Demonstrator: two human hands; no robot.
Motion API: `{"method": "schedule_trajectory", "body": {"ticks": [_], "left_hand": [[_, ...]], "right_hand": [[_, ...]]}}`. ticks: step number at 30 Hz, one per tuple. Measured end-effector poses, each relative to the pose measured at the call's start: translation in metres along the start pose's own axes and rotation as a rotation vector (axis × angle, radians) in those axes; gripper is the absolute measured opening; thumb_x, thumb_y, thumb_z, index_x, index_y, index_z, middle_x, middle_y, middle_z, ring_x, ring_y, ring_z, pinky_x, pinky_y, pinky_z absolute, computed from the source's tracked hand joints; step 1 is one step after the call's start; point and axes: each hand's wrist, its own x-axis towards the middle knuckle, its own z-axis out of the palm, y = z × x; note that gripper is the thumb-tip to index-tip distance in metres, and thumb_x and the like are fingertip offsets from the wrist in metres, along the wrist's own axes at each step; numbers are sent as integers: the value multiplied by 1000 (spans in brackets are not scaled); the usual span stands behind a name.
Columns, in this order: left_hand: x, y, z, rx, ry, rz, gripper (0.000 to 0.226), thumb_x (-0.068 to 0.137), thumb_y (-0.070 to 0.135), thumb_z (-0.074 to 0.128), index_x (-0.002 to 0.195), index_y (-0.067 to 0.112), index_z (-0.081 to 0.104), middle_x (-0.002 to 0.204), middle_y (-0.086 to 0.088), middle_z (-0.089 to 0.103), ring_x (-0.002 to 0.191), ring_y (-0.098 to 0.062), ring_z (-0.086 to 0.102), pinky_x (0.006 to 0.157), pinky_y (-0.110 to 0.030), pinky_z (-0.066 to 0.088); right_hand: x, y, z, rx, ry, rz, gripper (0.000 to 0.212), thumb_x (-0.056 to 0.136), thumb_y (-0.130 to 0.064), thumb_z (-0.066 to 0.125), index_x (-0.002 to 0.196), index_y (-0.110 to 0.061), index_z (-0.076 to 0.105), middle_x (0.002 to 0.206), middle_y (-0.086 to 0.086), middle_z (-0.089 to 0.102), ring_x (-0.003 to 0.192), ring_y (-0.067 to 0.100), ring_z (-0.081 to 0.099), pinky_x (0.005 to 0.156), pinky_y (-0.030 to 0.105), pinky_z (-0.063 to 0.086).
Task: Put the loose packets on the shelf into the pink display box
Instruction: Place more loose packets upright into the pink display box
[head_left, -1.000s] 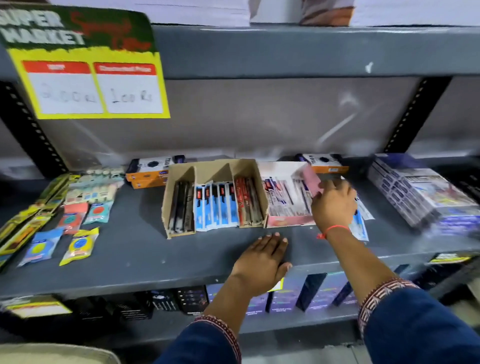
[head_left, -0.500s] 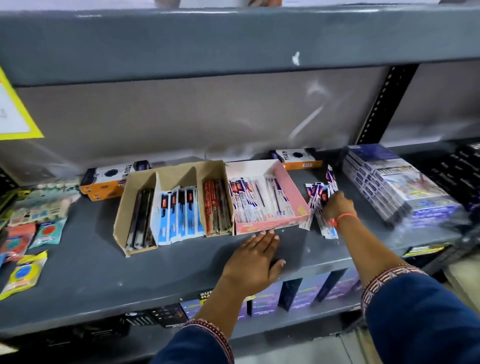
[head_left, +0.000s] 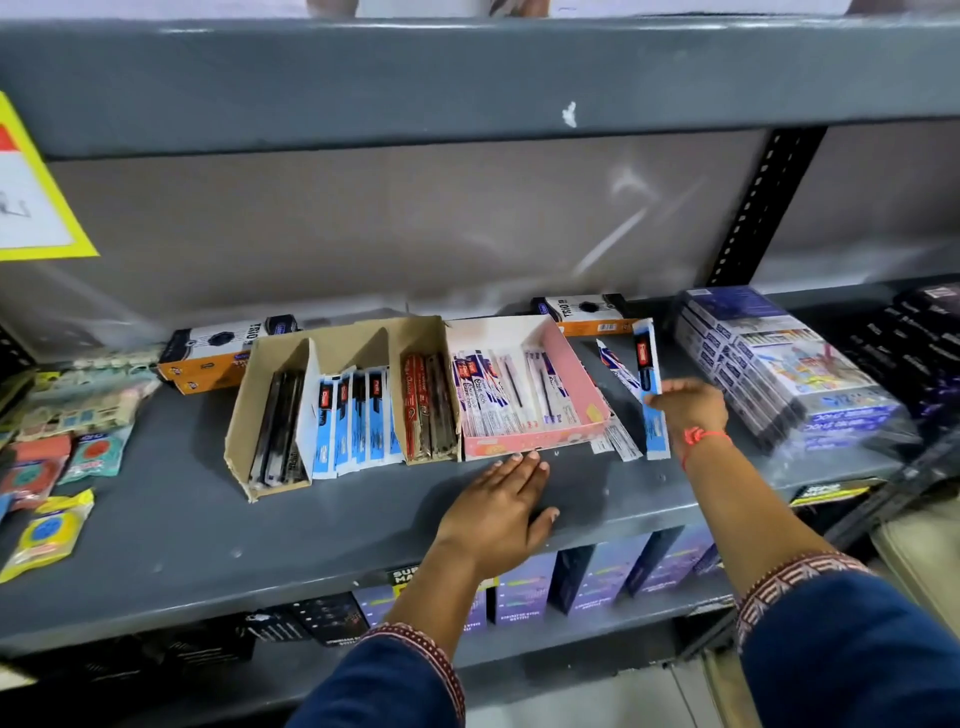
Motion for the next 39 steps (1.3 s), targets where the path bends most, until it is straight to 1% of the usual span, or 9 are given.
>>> {"method": "schedule_trajectory", "body": {"ticks": [2,4,9,14,19,25,32,37,39], "left_hand": [[-1,1,0,19,-12,2,57,98,45,24,145,14,12,156,-6,11,142,-18,7,109,-25,-6],[-1,1,0,21,-5,-1,57,98,44,24,145,14,13,156,-5,12,142,-17,7,110,-25,-6],[-2,0,-2,5,21,-16,58,97,46,29,144,14,19,154,-4,19,141,-17,14,108,-24,-2],[-4,1,-6,-24,25,-29,57,95,47,32,143,17,25,151,-4,31,136,-21,28,107,-33,28],[-6,4,-11,-25,46,-37,50,95,44,37,137,17,35,143,-7,42,124,-27,41,88,-35,44],[-19,-3,-19,-53,11,-131,41,93,45,40,116,13,51,132,-8,49,111,-28,49,72,-34,46],[-75,-61,-29,63,-8,-278,53,95,49,30,141,21,29,151,3,30,132,-19,35,91,-34,44],[-113,-97,-34,-7,24,-432,54,95,51,31,142,25,27,152,5,27,137,-14,26,99,-33,38],[-119,-106,-37,-12,31,-459,54,94,51,32,141,26,28,152,6,28,136,-14,27,98,-34,39]], "right_hand": [[-12,-3,-5,230,-103,15,33,80,10,62,64,-18,56,62,1,68,56,11,60,58,22,50],[-29,-7,-9,381,-255,25,30,81,11,58,68,-16,58,45,-8,67,40,1,59,44,13,43],[-72,-8,-4,527,-585,11,25,82,10,56,76,-13,63,54,-8,72,47,0,64,46,11,48],[-100,-7,6,543,-721,-37,23,82,10,55,77,-11,63,56,-6,73,50,1,67,47,11,51],[-111,-10,14,468,-768,-50,18,80,7,61,79,-10,64,60,-5,74,55,3,68,54,14,52],[-119,-25,31,374,-793,-18,21,81,6,62,72,-12,64,56,-6,73,50,2,67,49,13,52],[-147,-56,89,271,-834,-45,31,81,11,60,68,-16,54,48,-4,65,37,2,57,42,11,48],[-170,-71,148,3,-830,-192,36,80,15,57,63,-15,48,60,6,51,48,14,47,42,18,43],[-175,-72,170,-113,-782,-252,37,81,13,54,59,-16,49,61,8,54,50,16,52,47,24,50]]}}
